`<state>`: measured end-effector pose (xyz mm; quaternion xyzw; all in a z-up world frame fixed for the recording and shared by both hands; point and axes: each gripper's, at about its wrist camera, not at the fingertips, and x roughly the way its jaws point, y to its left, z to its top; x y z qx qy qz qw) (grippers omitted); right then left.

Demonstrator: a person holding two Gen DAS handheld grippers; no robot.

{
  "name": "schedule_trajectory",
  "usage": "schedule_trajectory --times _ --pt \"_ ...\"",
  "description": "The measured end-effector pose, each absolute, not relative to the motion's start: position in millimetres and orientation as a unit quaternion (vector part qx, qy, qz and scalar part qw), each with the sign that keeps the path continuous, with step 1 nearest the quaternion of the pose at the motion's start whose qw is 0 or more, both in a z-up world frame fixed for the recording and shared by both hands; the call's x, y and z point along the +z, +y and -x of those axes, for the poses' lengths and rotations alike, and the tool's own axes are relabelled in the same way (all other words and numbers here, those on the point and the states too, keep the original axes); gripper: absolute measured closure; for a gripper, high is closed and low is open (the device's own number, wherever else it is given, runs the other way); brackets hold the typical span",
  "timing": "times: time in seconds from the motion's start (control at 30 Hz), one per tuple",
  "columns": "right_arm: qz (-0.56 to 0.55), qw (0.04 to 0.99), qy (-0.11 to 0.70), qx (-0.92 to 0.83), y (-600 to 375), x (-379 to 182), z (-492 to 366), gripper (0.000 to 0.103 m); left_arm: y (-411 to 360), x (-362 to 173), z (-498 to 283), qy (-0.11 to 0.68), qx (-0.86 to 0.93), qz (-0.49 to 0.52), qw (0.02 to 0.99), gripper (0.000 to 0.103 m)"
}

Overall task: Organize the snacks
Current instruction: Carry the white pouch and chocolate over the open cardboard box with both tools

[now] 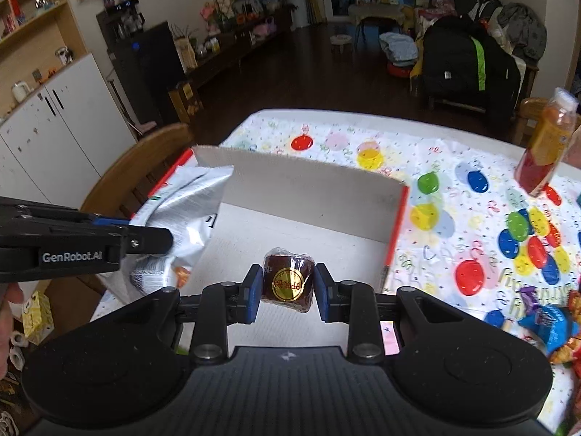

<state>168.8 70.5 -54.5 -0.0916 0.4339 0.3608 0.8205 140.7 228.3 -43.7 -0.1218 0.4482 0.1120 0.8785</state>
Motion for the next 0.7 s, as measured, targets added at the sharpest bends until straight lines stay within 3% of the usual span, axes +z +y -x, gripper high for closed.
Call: schedule_trajectory --times 0.7 --pt "0.157 0.784 0.503 0.329 118.9 -128.2 -186.0 0.074 256.5 -123.1 -173.2 0.535 0.113 0.083 0.833 0.088"
